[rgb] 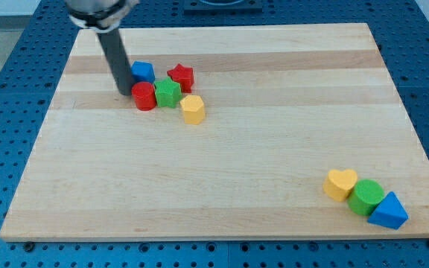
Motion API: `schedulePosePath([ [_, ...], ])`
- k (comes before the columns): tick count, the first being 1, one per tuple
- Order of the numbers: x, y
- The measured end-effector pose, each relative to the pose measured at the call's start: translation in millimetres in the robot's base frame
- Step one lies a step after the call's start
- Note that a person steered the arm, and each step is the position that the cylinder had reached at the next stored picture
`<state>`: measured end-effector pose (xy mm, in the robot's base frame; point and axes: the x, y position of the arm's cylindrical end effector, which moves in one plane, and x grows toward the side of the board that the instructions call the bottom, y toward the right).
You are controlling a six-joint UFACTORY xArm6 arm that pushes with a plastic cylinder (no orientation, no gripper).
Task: Push red circle into yellow heart
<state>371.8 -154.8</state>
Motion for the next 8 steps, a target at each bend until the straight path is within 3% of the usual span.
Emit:
schedulePosePath([
  [1,46.3,17.0],
  [3,77.6,89.9],
  [5,73.2,186.3],
  [7,22.4,201.1],
  [8,44.9,217.3],
])
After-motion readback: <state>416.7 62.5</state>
